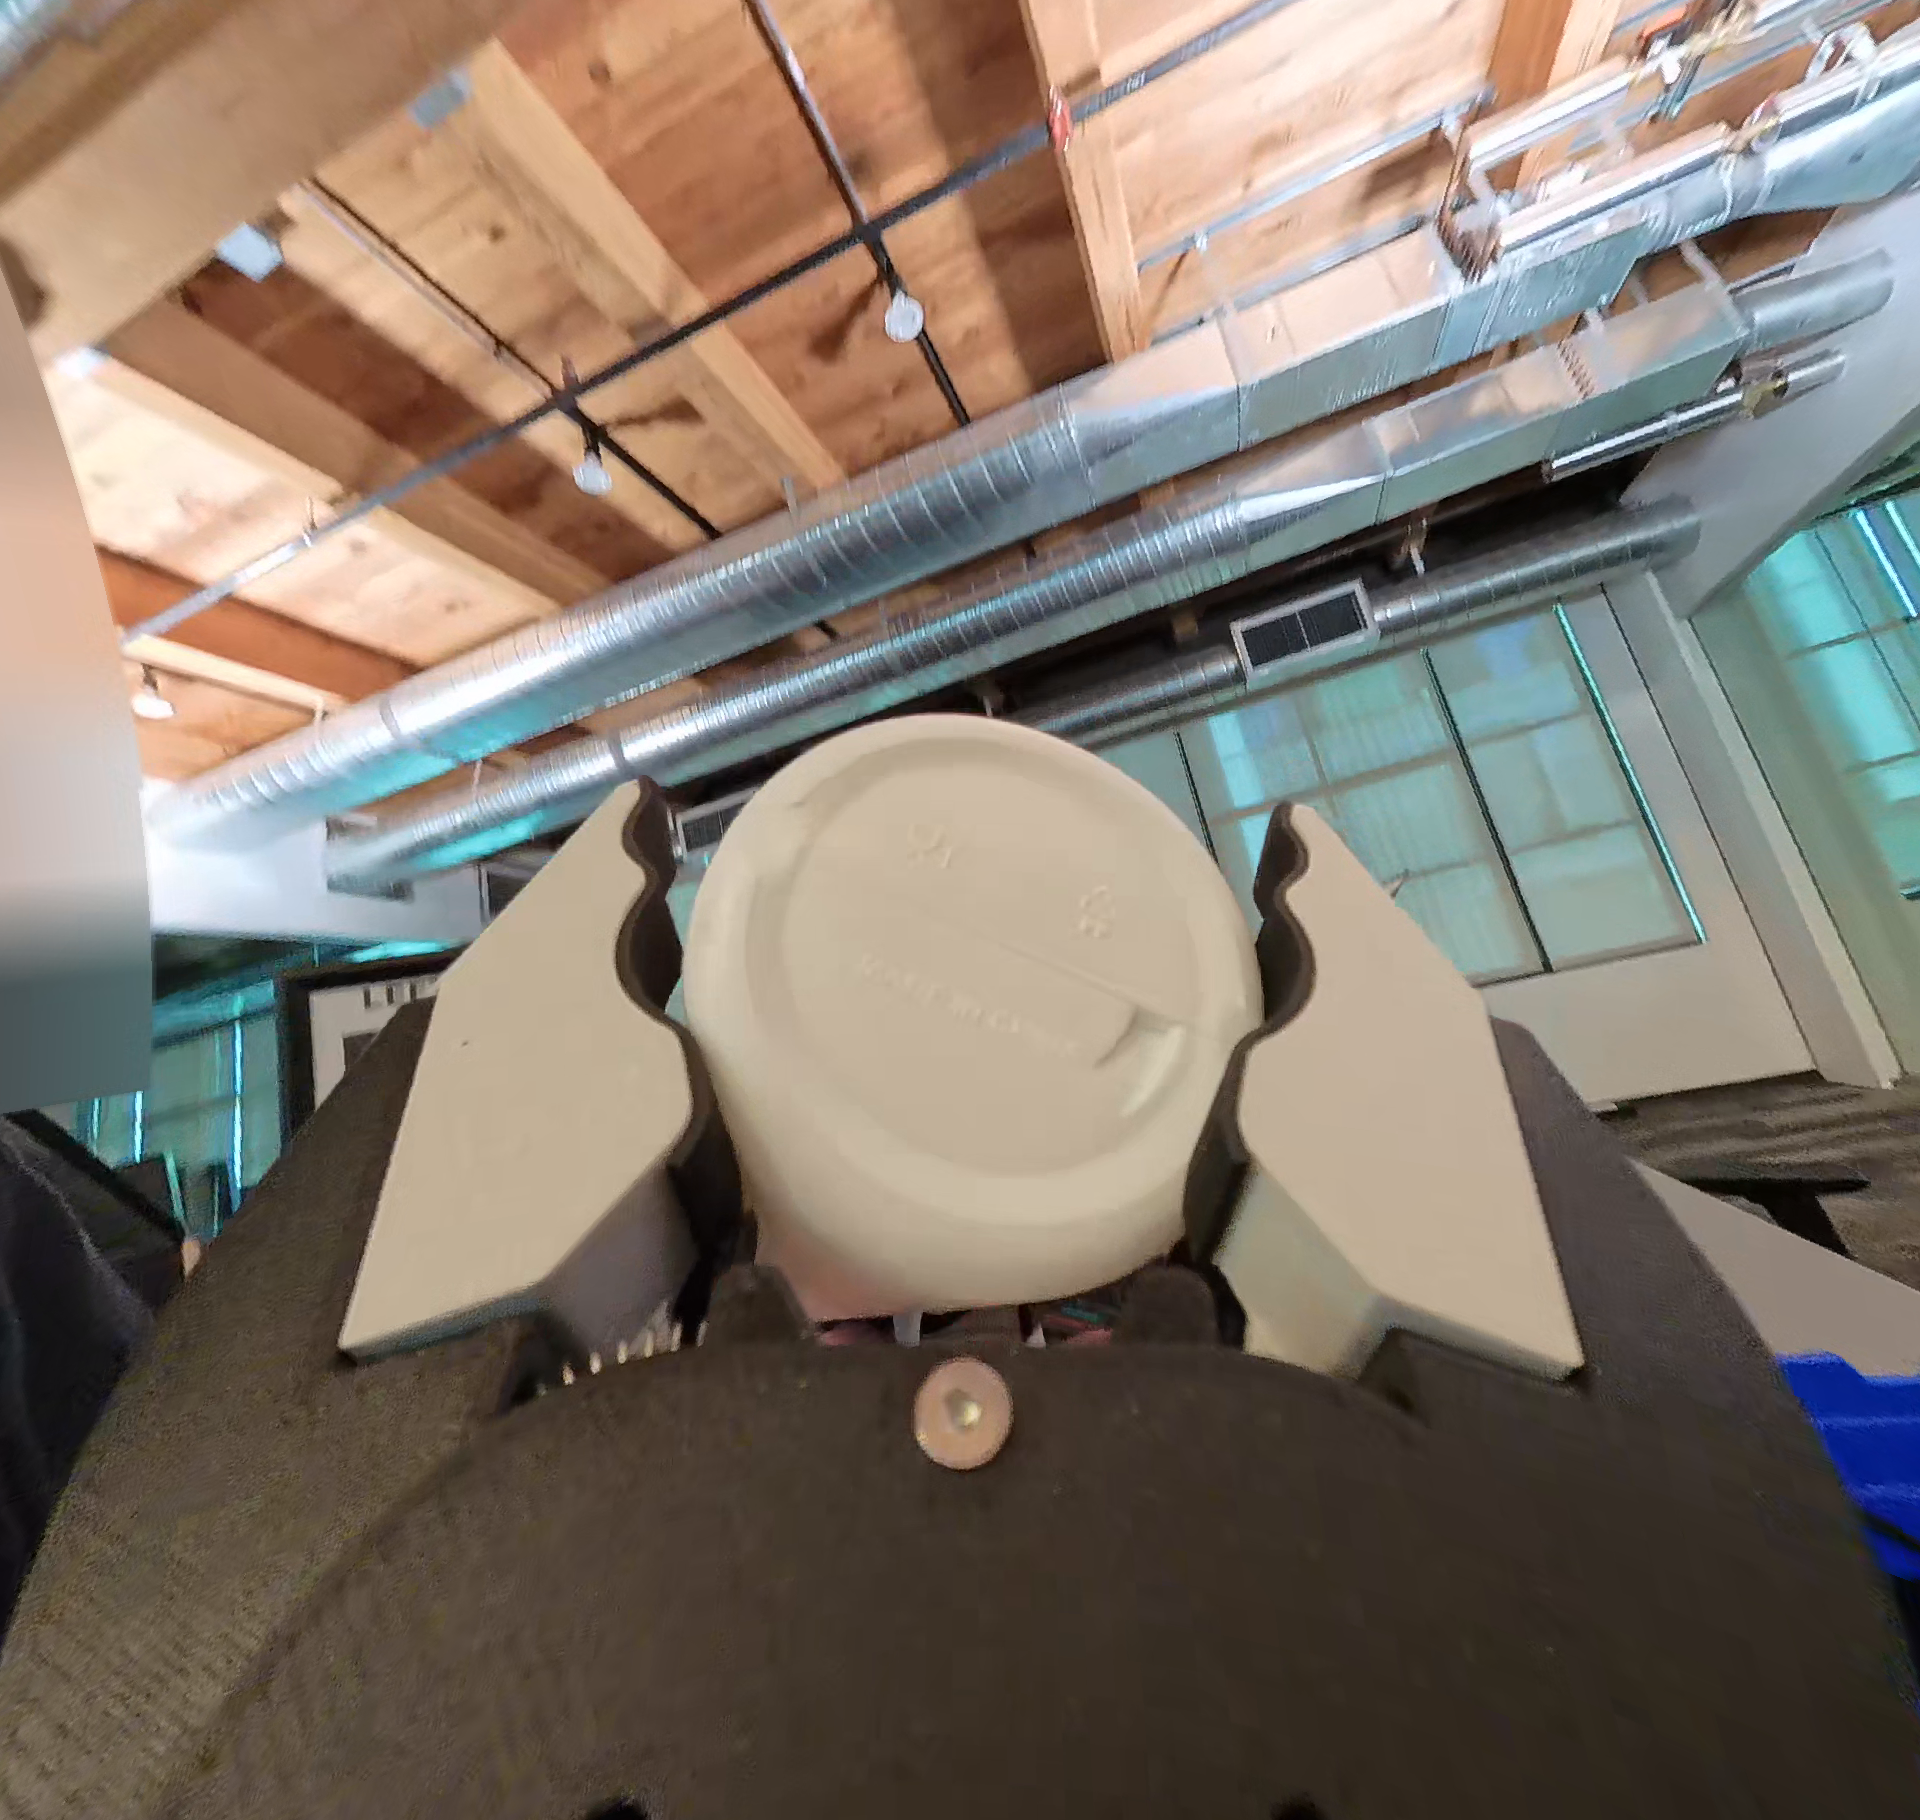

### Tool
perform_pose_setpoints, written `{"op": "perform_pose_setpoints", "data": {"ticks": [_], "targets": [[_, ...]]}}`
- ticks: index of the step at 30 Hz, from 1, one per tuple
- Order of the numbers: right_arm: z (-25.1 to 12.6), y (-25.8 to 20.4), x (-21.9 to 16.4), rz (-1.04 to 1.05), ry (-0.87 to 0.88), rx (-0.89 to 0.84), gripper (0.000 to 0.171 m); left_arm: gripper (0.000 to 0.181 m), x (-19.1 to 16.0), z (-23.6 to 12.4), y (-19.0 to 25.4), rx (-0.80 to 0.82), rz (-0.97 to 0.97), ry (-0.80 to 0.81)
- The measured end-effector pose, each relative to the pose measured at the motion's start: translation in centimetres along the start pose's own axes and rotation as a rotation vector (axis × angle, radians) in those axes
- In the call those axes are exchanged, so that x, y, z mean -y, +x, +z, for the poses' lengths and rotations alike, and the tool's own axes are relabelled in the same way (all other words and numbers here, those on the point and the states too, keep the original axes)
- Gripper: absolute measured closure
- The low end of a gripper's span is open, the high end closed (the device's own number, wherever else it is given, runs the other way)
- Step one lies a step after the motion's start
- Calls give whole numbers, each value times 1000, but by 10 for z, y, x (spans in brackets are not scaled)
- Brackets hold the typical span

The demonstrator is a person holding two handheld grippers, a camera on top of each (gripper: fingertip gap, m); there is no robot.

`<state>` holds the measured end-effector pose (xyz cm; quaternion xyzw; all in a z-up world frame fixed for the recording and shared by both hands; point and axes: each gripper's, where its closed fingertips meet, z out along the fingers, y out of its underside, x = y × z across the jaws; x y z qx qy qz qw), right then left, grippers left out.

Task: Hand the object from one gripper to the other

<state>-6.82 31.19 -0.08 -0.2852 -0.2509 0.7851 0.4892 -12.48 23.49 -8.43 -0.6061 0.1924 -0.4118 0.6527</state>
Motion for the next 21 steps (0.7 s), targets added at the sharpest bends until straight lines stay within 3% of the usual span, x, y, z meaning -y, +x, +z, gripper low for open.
{"op": "perform_pose_setpoints", "data": {"ticks": [4, 9, 17, 21], "targets": [[6, -2, 0, -70, -117, -13, 61, 93, -5, -2, -4, 30, 29, -34], [12, -2, -8, -150, -313, -25, 61, 82, 1, -14, -6, 118, 124, -97], [16, -14, -43, -320, -721, 54, 61, 73, -1, -18, -4, 236, 358, -338], [12, -17, -62, -406, -871, 74, 61, 78, 13, -14, 3, 233, 412, -317]]}}
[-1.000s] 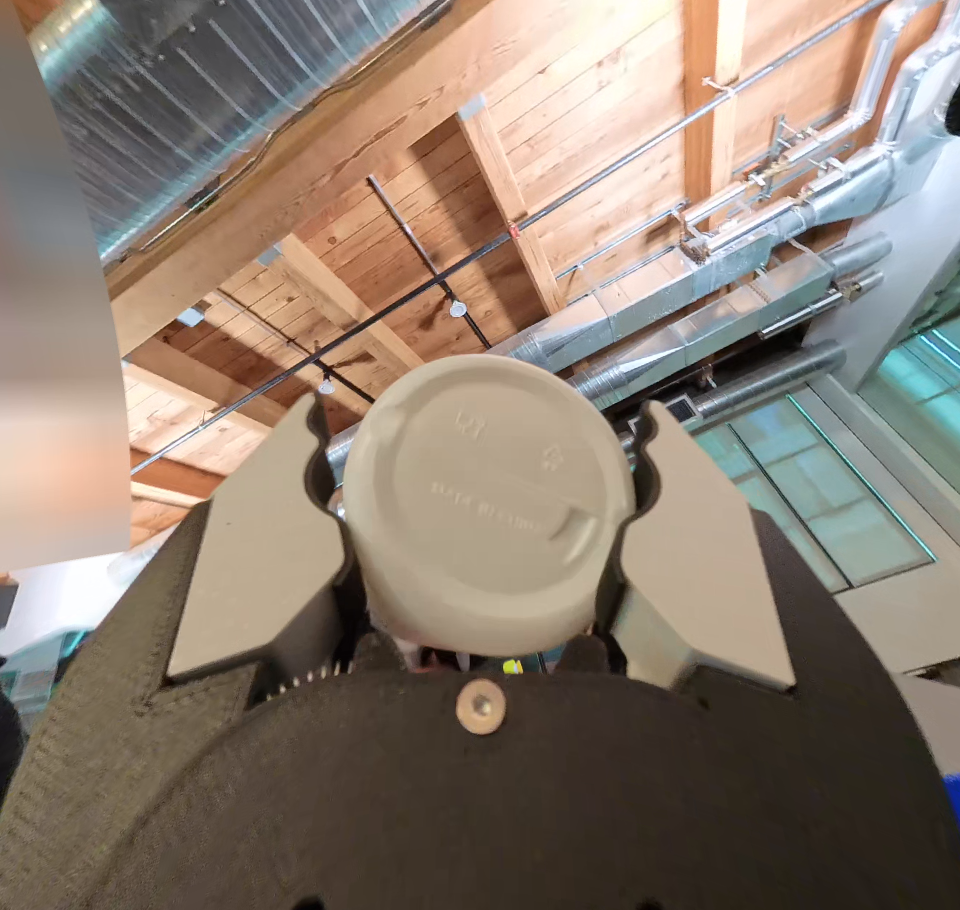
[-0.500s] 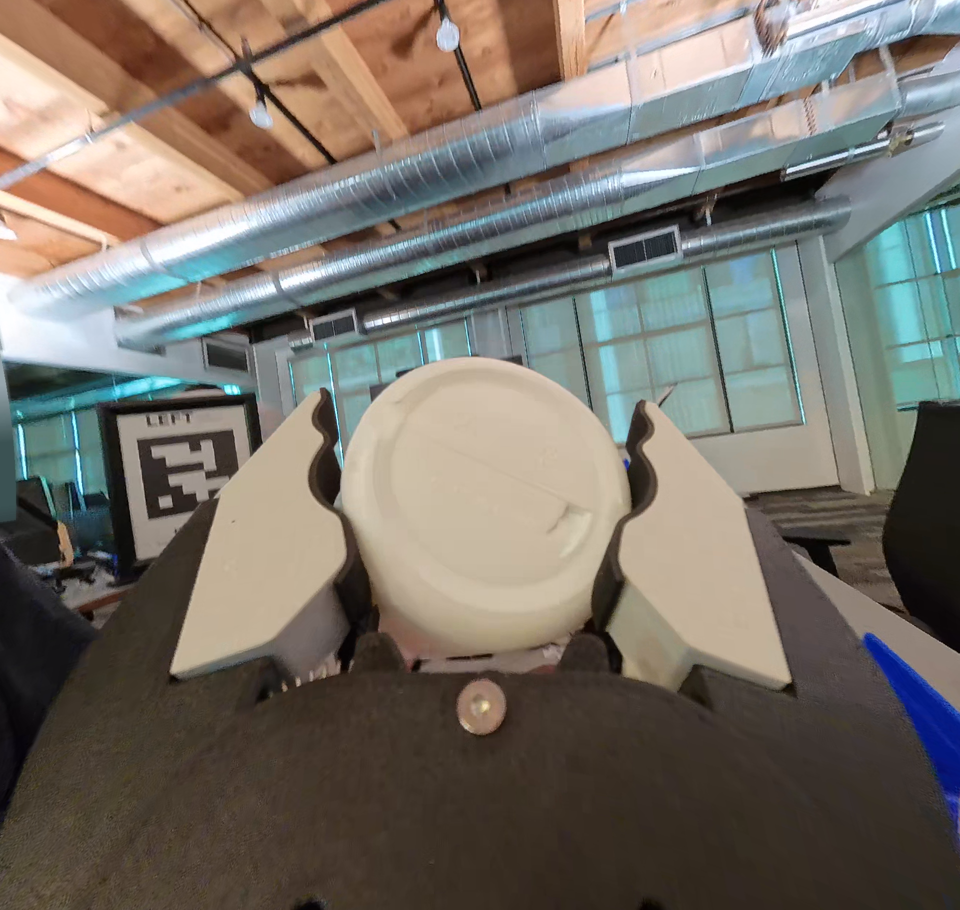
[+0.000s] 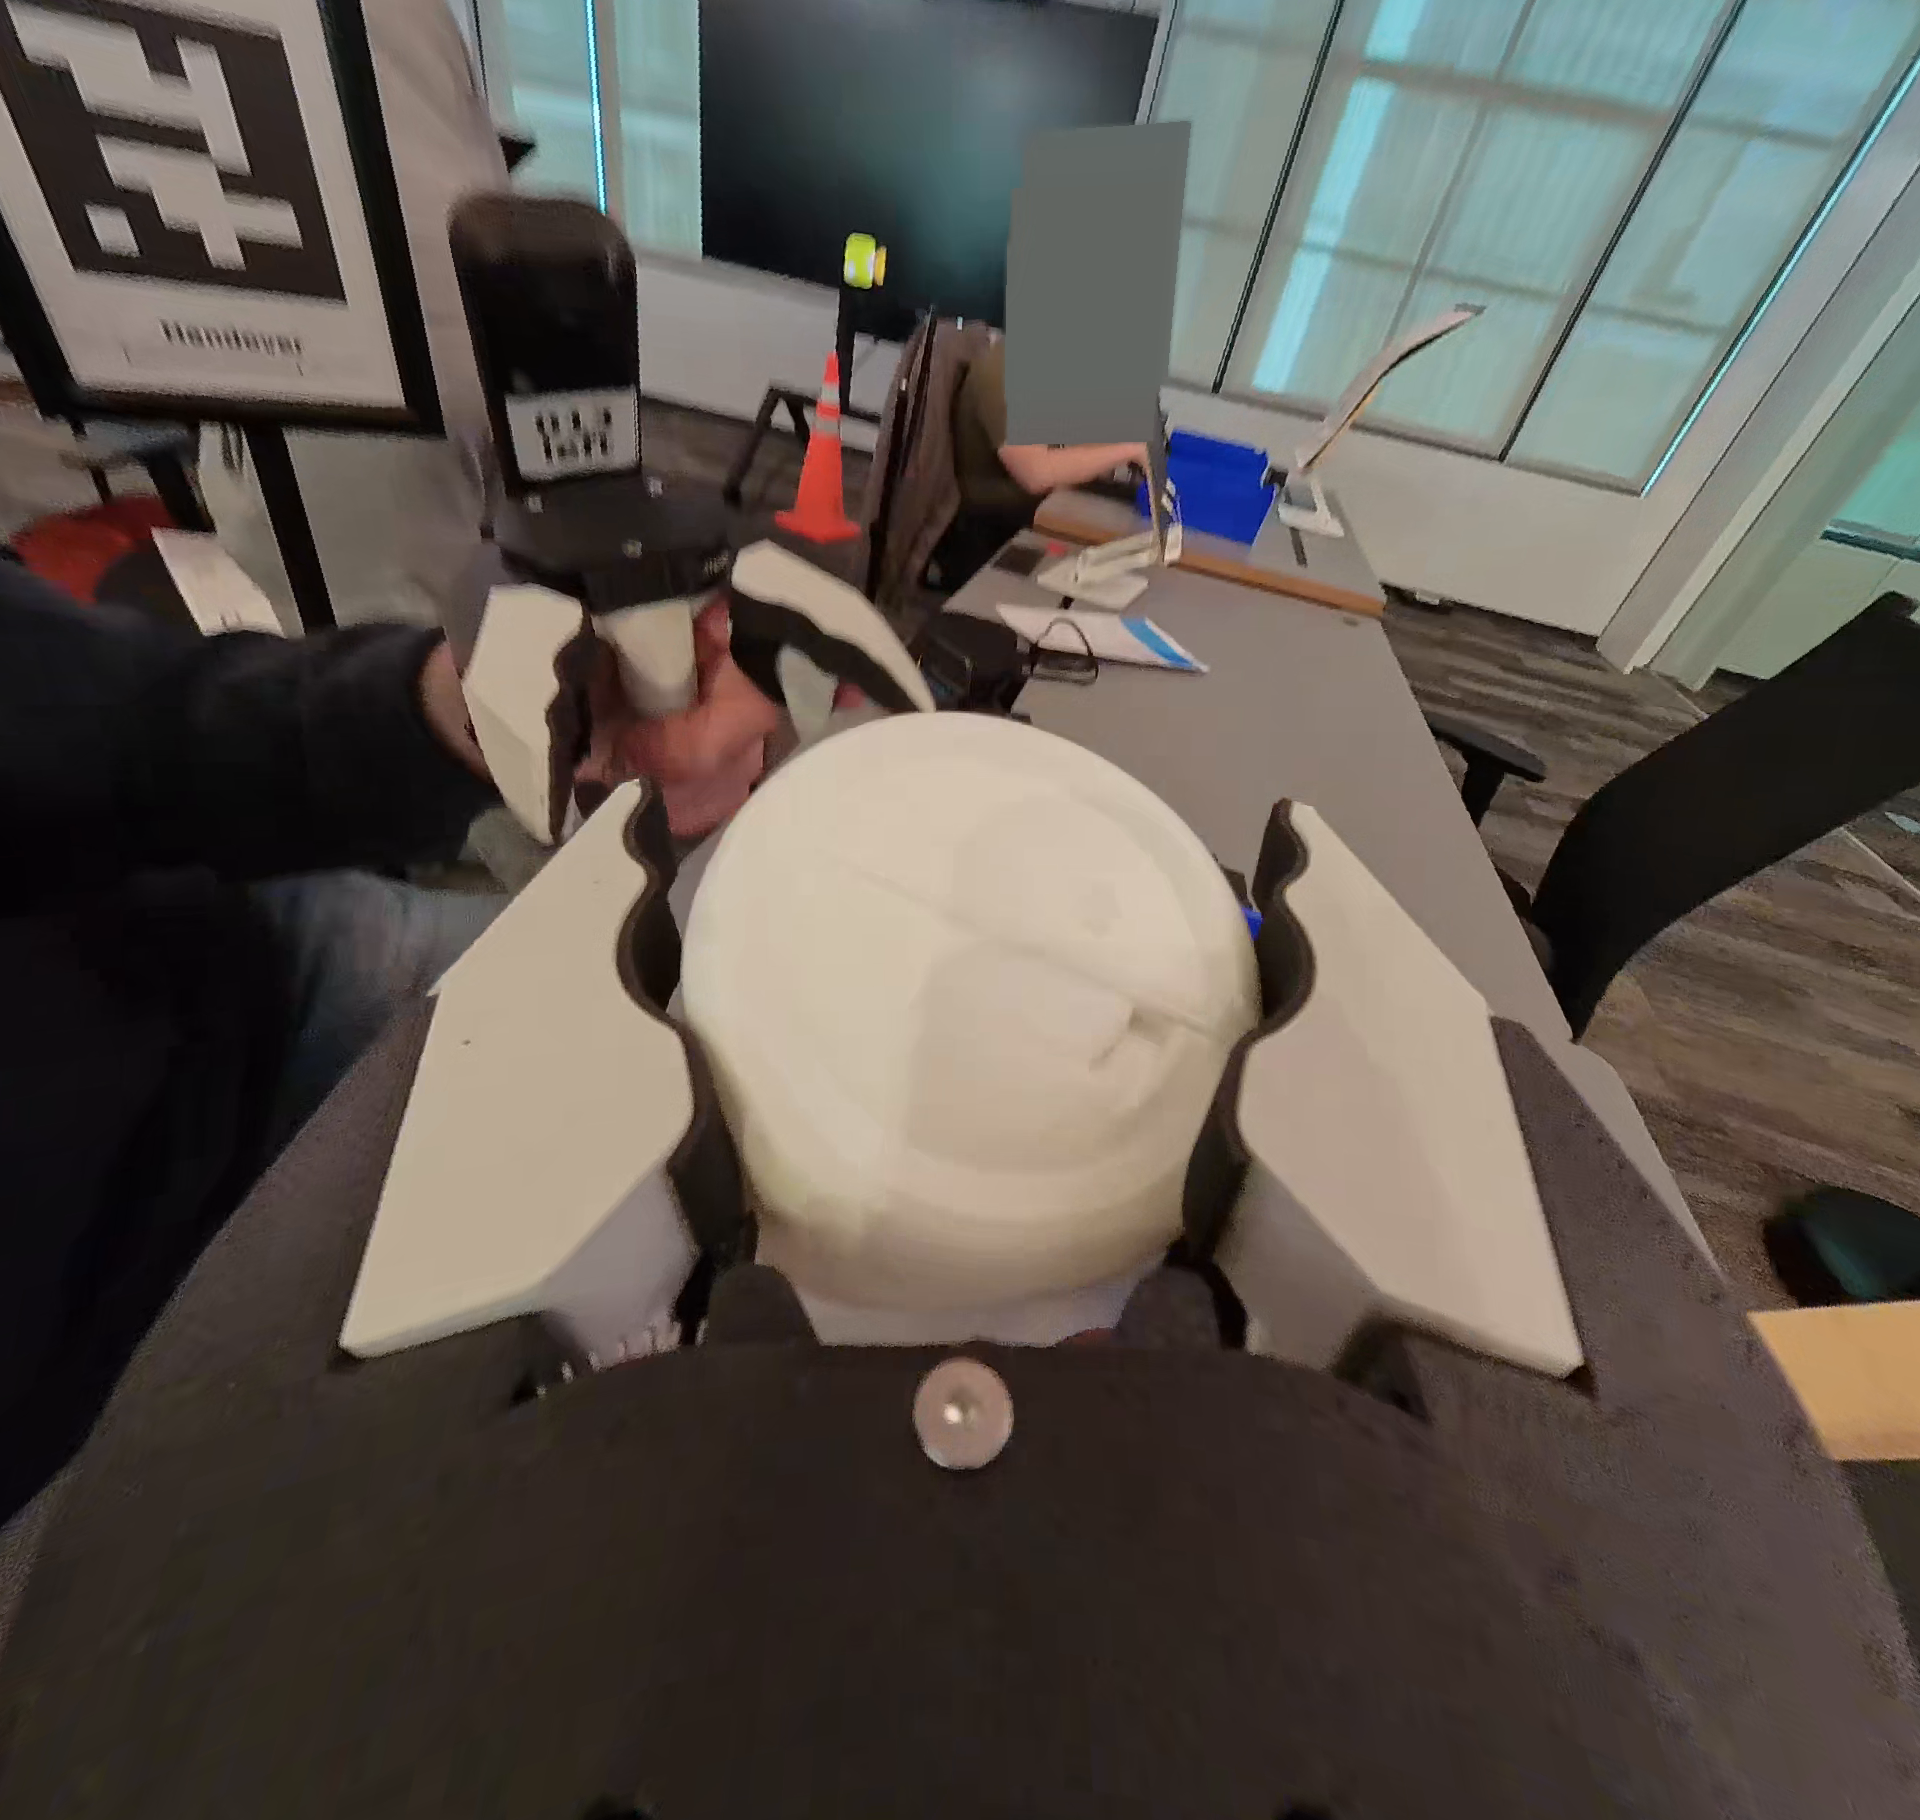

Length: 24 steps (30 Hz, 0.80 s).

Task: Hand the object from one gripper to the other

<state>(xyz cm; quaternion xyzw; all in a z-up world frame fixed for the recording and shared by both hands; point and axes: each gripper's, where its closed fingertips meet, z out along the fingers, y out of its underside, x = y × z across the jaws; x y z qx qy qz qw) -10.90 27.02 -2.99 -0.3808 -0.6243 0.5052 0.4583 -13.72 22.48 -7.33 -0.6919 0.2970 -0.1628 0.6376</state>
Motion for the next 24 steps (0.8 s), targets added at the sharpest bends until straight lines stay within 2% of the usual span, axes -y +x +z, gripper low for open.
{"op": "perform_pose_setpoints", "data": {"ticks": [5, 8, 12, 16, 19, 24], "targets": [[9, -7, -7, -43, -68, 19, 61, 70, 19, 1, -1, -1, 73, -33], [15, -11, -7, -52, -74, 33, 61, 59, 12, 18, 3, -44, 58, -75], [26, -19, -13, -79, -127, 55, 61, 54, 6, 48, 9, -107, 51, -103], [32, -25, -15, -68, -134, 84, 61, 55, 12, 67, 18, -197, 29, -101], [31, -25, -14, -51, -131, 103, 61, 67, 12, 74, 30, -284, 8, -95], [34, -27, -12, 17, -110, 130, 61, 60, 11, 75, 39, -356, 13, -49]]}}
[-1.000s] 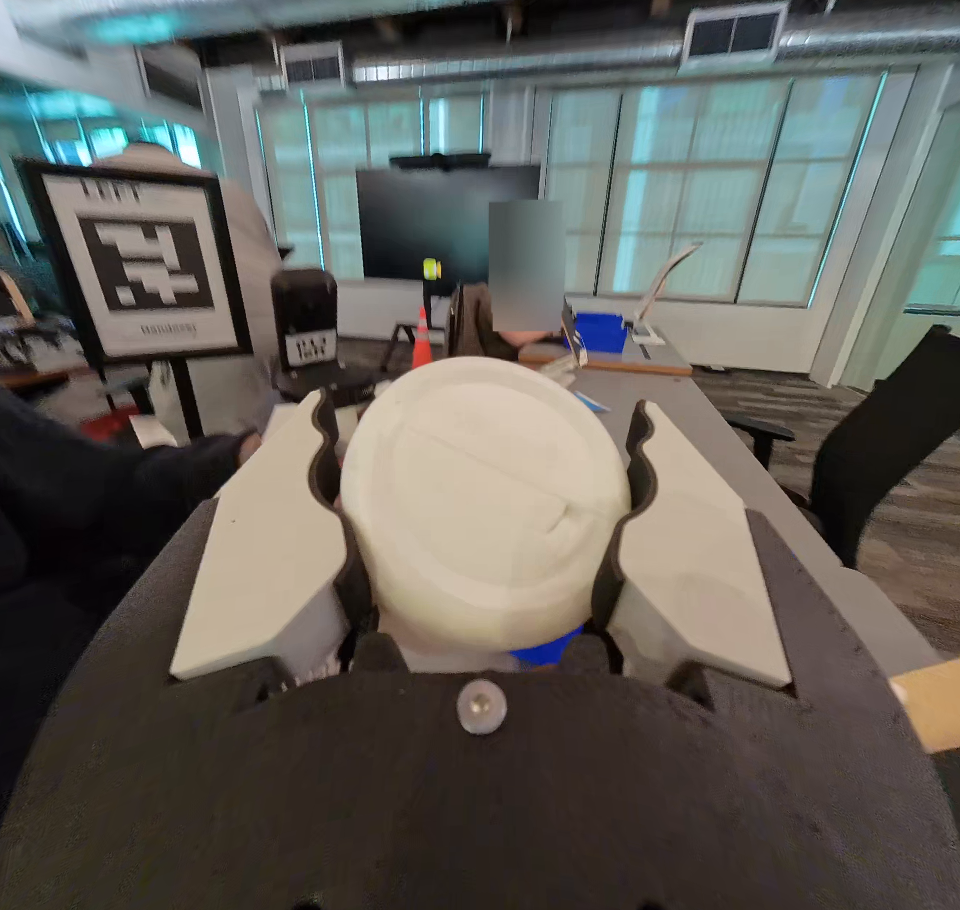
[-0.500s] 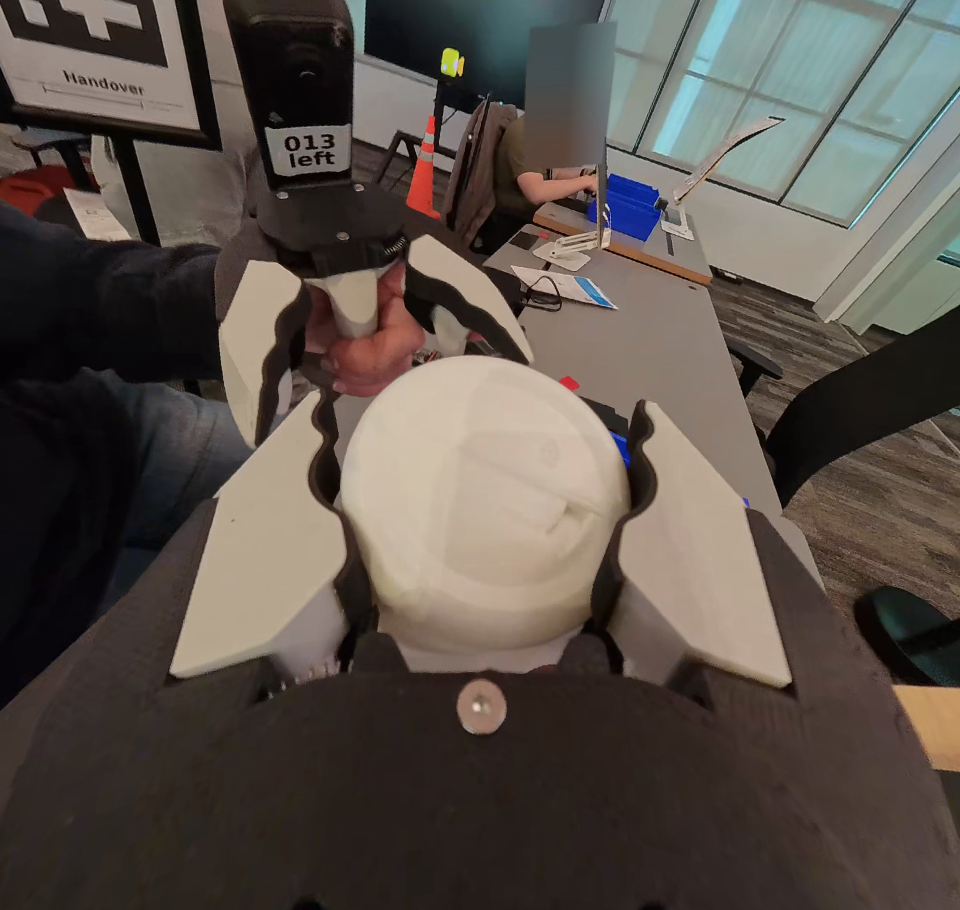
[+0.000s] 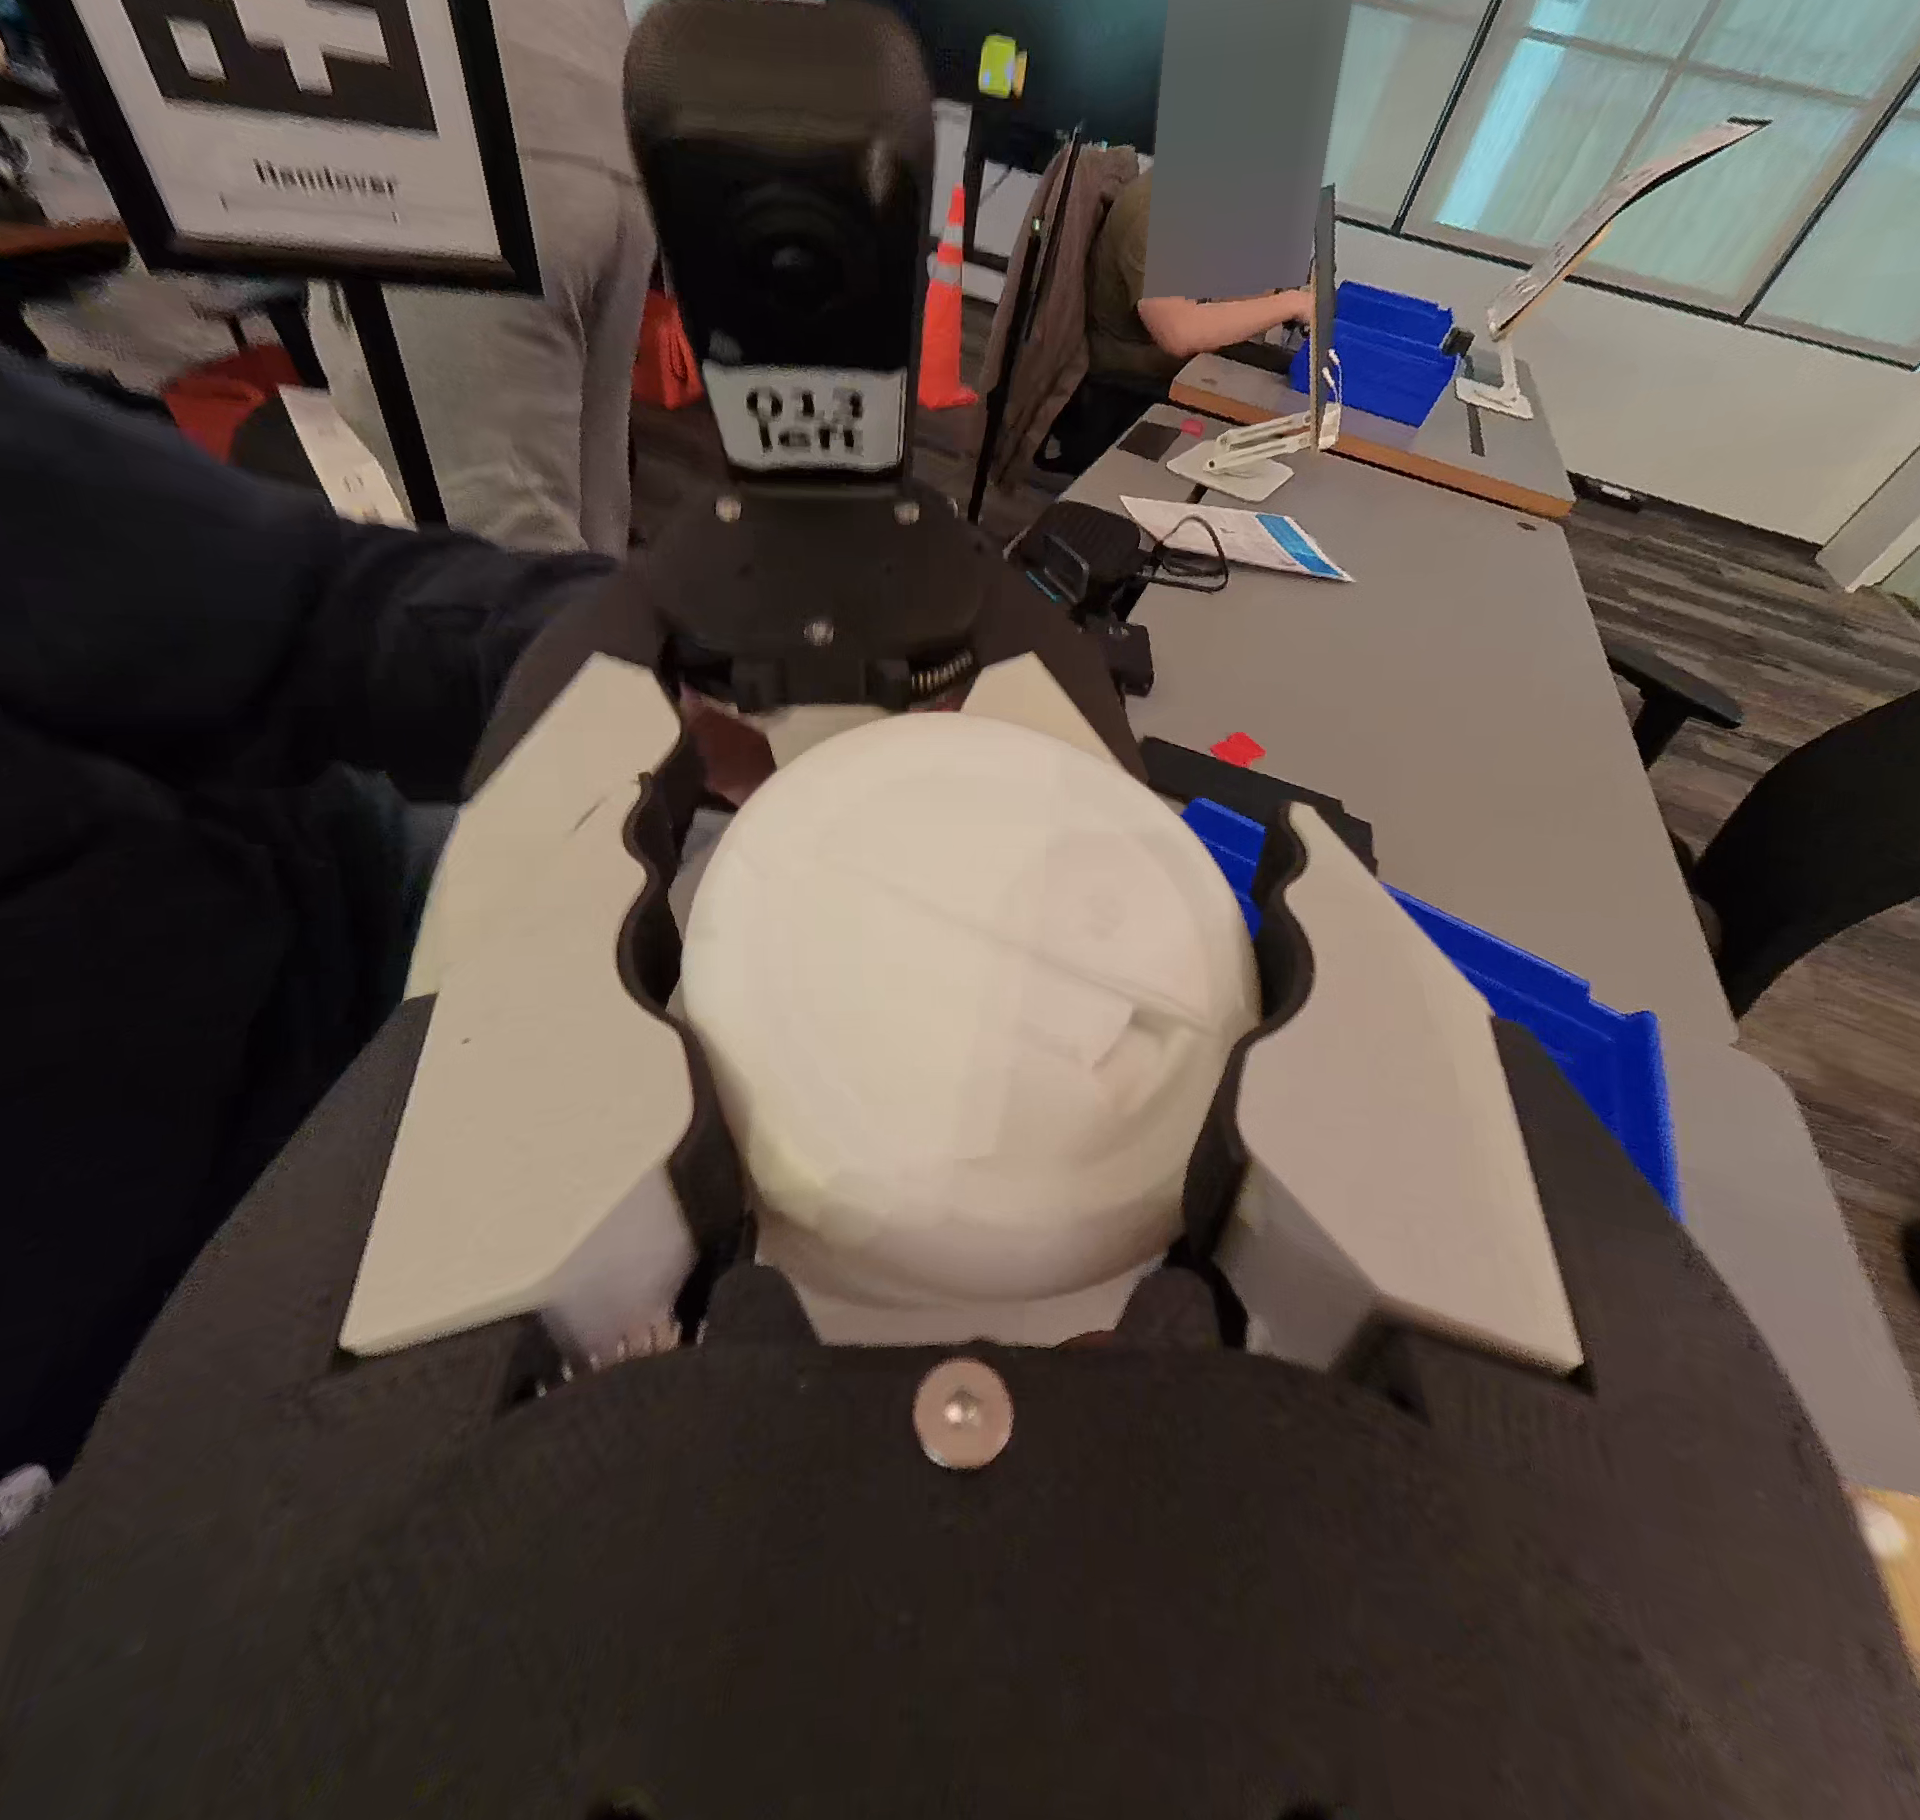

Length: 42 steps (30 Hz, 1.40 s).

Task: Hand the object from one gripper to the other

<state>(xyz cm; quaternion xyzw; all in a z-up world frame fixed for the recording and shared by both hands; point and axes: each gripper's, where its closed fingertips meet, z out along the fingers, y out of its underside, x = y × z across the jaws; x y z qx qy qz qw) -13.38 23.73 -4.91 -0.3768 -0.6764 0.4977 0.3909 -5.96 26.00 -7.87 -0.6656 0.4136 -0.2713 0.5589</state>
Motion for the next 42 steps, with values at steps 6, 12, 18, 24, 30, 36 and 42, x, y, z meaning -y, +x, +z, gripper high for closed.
{"op": "perform_pose_setpoints", "data": {"ticks": [6, 12, 18, 24, 30, 36, 42], "targets": [[7, -2, 6, 8, 8, -12, 61, 76, -14, 2, -10, 26, -10, -26], [12, -2, 8, -92, -57, -70, 60, 87, -14, 1, -14, 69, 32, -21], [-21, 6, 35, -87, 103, -204, 47, 88, 4, -10, -26, 117, -22, 116], [-42, -5, -22, 122, 135, -173, 45, 88, 26, -38, -43, 152, -80, 249], [6, -18, -93, 268, 122, -79, 47, 88, 49, -36, -33, 140, -51, 298], [16, -18, -75, 298, 291, 3, 84, 88, 54, -27, -25, 115, -44, 297], [10, -15, -81, 257, 214, -21, 86, 87, 51, -26, -24, 109, -26, 278]]}}
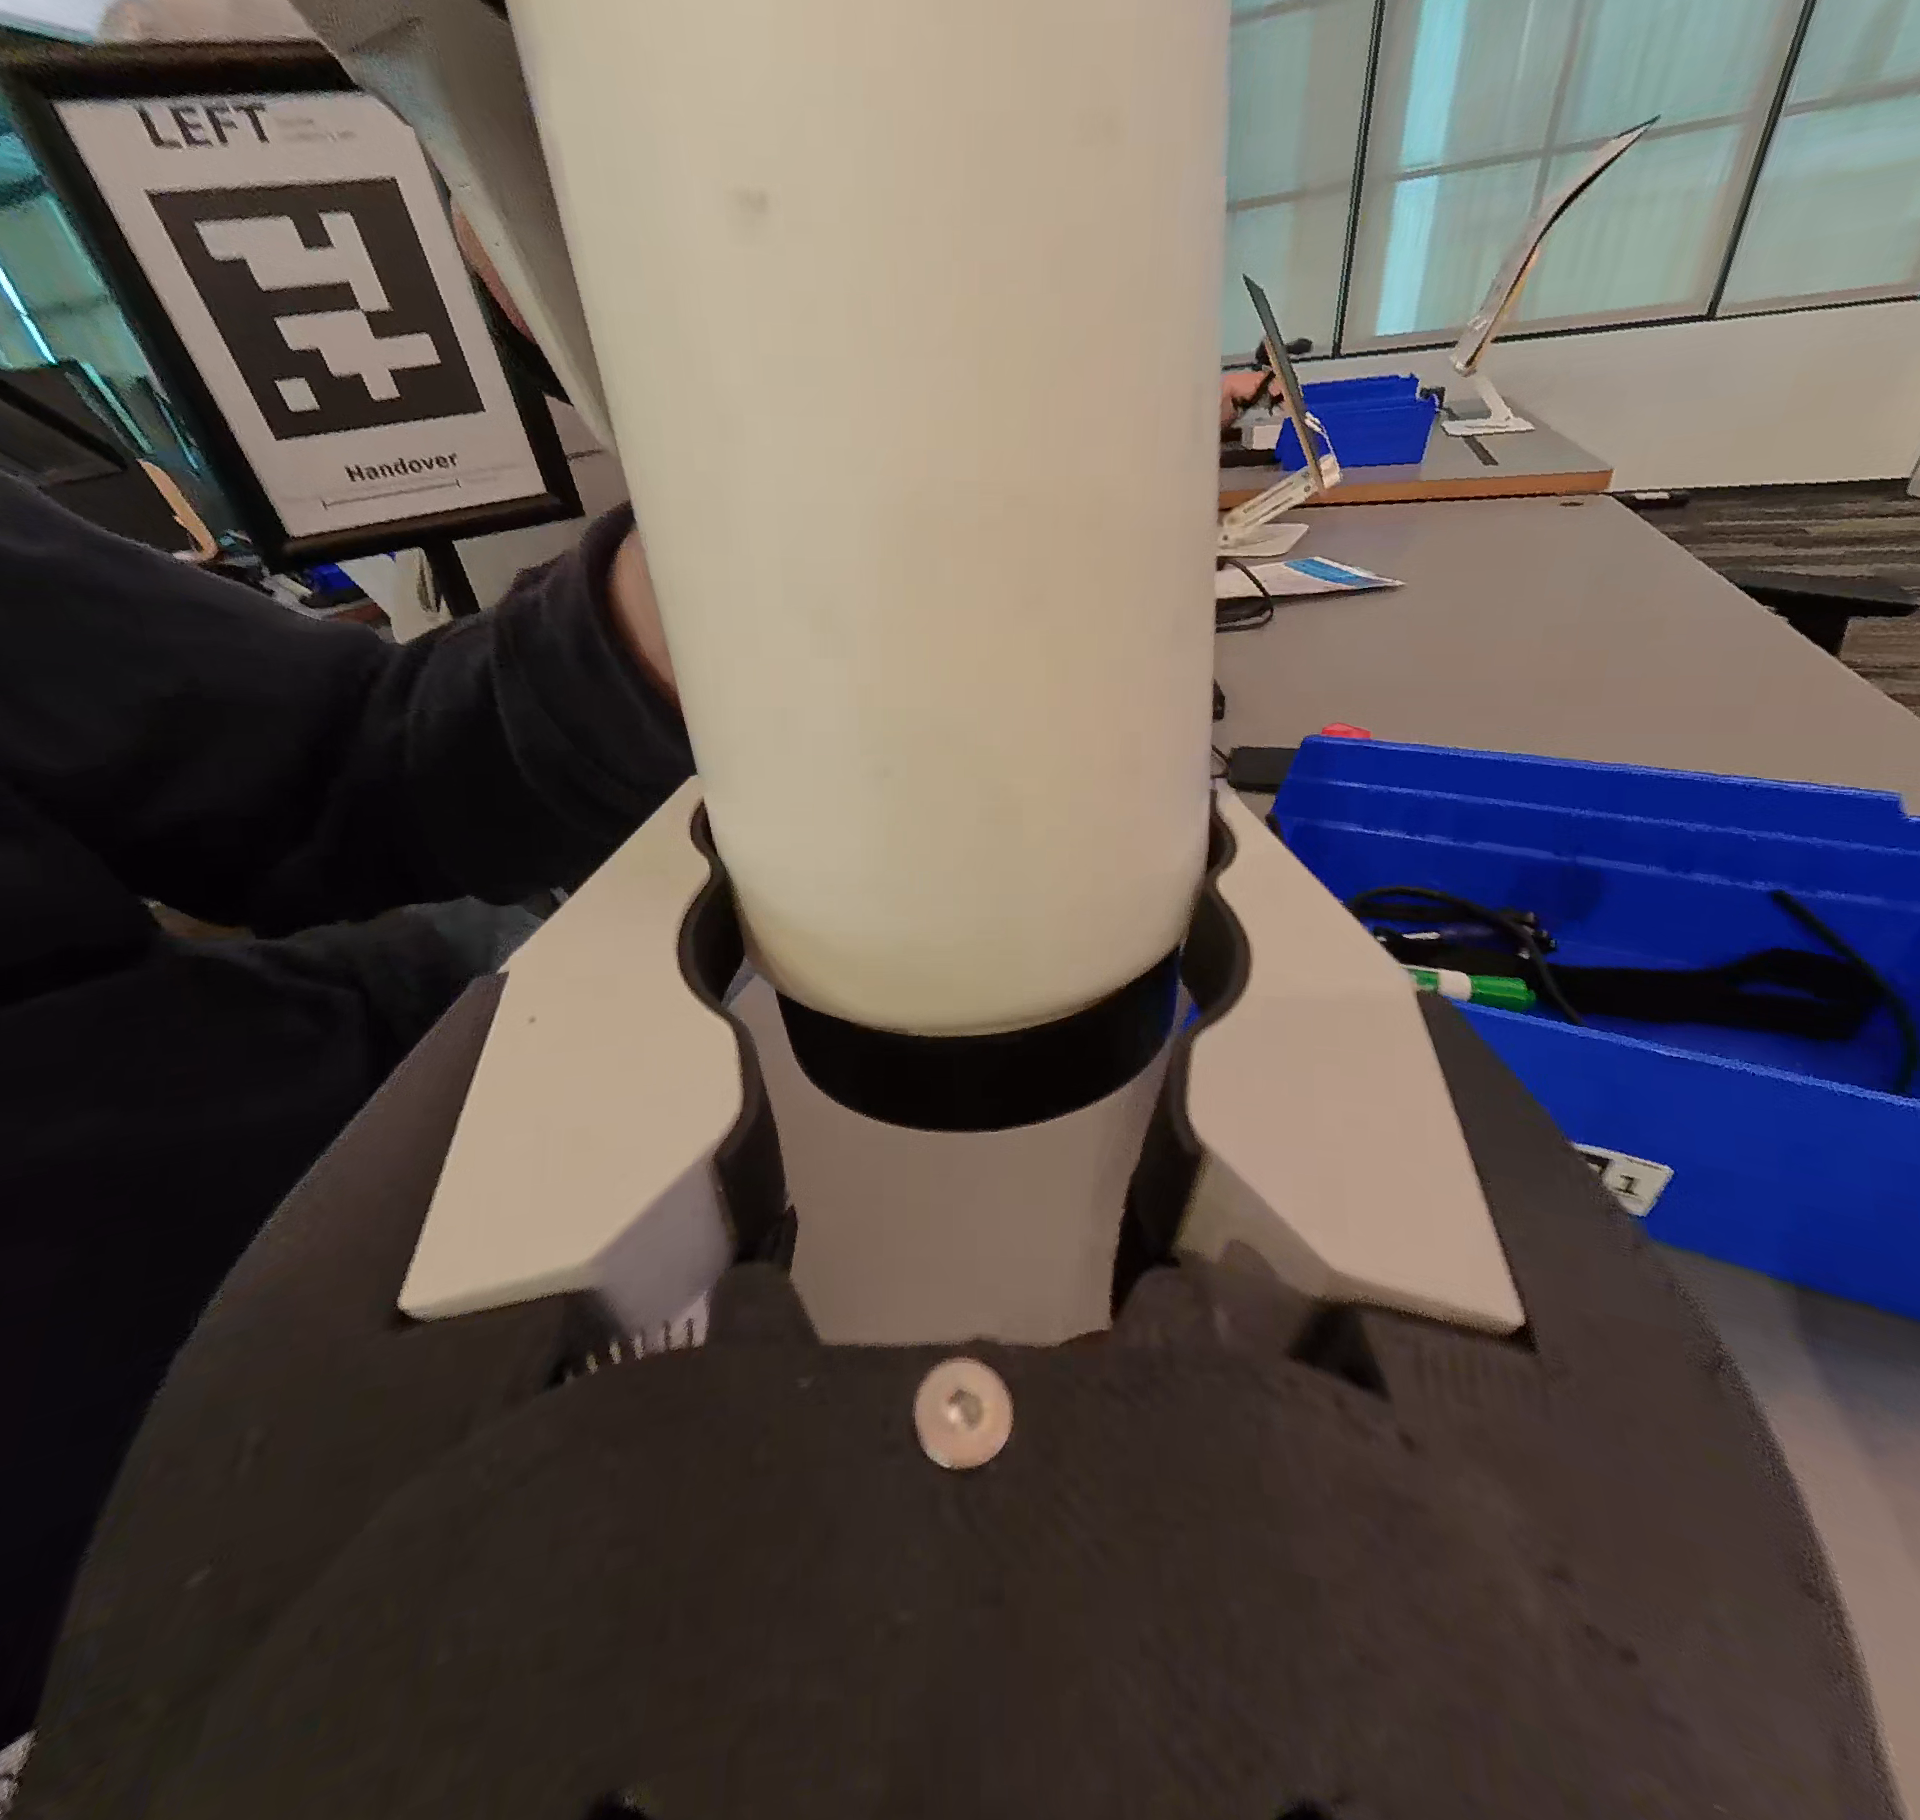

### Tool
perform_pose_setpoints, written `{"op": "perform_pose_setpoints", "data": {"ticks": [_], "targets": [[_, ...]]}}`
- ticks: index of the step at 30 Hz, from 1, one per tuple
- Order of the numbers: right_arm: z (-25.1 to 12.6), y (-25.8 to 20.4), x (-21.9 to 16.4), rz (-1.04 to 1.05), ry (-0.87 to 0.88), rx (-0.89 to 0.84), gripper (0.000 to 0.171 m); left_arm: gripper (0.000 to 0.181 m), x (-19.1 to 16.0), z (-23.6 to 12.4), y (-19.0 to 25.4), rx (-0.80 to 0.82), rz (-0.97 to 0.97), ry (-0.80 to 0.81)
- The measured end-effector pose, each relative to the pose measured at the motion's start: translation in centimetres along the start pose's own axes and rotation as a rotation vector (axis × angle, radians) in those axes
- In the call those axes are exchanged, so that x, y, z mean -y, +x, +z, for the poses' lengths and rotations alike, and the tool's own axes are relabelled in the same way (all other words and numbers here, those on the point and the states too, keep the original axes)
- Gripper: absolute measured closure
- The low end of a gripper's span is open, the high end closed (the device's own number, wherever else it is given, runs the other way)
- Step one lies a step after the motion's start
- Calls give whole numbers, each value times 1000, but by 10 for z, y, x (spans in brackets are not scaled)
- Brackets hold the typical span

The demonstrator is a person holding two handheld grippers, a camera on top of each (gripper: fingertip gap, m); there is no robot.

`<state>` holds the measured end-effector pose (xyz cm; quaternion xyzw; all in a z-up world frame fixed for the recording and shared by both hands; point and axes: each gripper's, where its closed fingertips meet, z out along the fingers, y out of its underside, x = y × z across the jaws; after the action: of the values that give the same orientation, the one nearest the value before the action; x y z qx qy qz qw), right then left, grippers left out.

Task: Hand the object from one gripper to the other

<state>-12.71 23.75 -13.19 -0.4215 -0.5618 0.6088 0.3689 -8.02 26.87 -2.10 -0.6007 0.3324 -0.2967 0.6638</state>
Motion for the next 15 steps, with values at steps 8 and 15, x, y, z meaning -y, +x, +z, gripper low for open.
{"op": "perform_pose_setpoints", "data": {"ticks": [8, 15], "targets": [[-35, 19, 17, -204, -200, -122, 86, 89, -6, -8, 4, -2, 47, -42], [-85, 42, 48, -503, -492, -285, 86, 78, -17, -34, -4, 65, 15, -31]]}}
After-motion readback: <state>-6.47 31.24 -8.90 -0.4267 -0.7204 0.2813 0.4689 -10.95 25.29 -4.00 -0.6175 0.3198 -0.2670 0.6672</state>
